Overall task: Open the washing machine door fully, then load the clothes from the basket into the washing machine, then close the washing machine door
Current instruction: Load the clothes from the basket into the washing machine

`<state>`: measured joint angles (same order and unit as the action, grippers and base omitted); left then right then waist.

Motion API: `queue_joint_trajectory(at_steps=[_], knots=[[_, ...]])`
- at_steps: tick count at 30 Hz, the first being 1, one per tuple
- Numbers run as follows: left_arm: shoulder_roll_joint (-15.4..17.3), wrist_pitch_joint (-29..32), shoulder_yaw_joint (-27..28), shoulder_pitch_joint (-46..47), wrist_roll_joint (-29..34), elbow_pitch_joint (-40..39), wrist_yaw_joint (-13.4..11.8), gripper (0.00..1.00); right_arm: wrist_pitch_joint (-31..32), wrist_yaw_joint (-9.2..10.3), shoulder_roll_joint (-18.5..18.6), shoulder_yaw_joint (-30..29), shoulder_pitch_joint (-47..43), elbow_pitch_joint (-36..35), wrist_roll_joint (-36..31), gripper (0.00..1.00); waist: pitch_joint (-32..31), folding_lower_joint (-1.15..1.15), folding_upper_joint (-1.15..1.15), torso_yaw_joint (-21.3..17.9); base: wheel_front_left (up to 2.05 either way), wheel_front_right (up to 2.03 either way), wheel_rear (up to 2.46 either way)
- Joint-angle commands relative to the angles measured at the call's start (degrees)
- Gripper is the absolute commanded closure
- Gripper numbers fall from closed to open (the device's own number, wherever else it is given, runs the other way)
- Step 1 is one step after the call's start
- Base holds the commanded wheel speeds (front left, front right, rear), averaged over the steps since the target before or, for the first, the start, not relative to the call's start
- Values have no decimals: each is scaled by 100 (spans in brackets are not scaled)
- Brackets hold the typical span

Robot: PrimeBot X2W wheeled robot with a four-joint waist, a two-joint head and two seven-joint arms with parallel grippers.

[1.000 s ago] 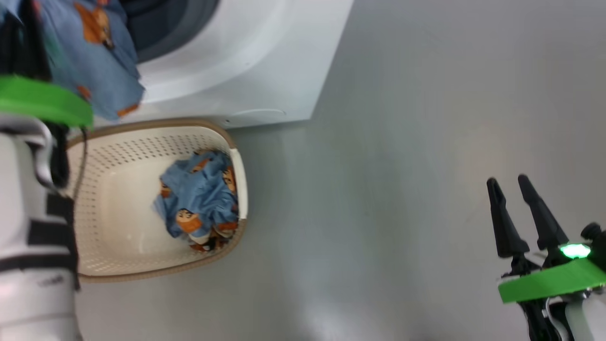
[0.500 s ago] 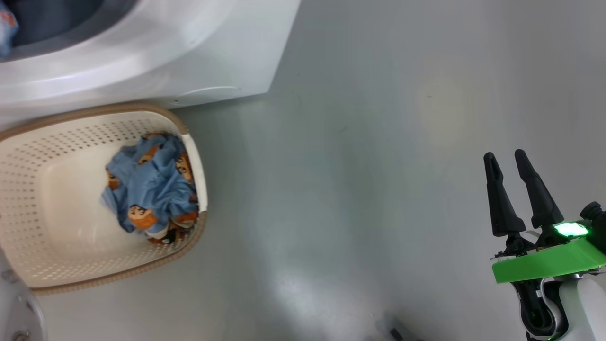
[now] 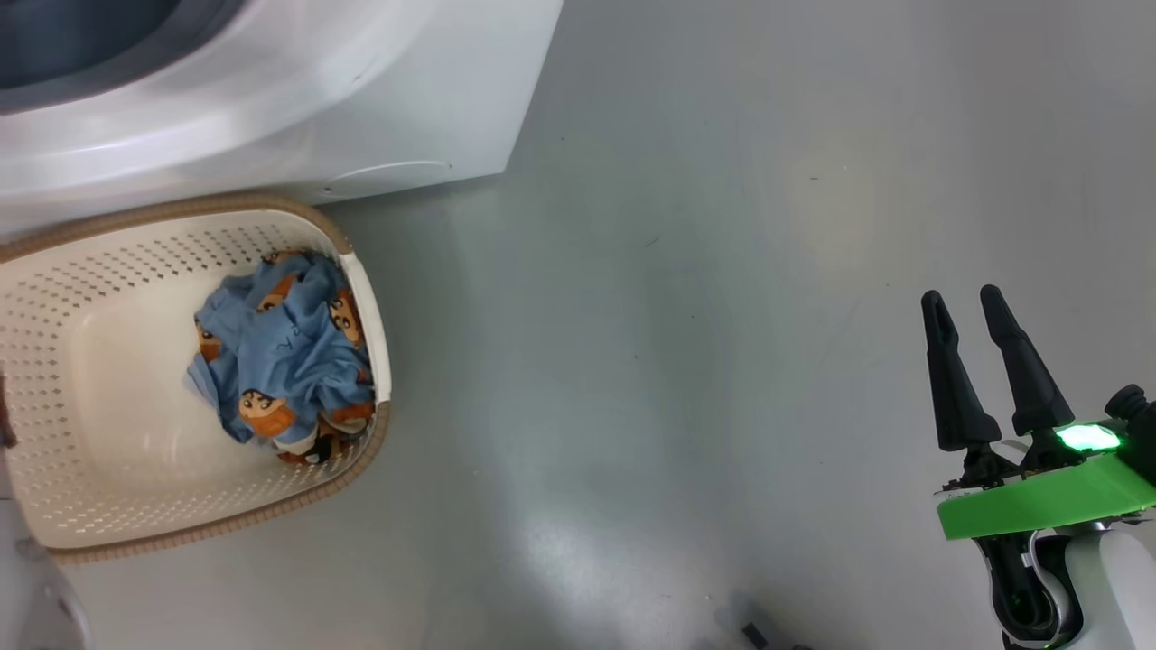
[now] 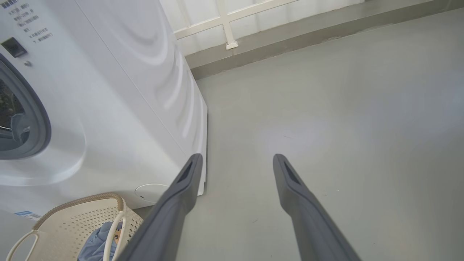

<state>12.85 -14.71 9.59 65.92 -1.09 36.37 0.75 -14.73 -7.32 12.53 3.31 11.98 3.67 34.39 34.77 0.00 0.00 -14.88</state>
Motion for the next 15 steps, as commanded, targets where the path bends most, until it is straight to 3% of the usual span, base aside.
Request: queue_joint_trajectory(at_steps=[1,15], knots=[[179,-29,53,-145,-37,-142,-22,0,-27,-17,104,112,-72,-129,0,0,-11,0,0,36,0,0,0],[-258,-29,29,-1089,-115,-359,73,0,-27,-17,196,104,-122,-152,-37,0,-217,0,0,294,0,0,0]])
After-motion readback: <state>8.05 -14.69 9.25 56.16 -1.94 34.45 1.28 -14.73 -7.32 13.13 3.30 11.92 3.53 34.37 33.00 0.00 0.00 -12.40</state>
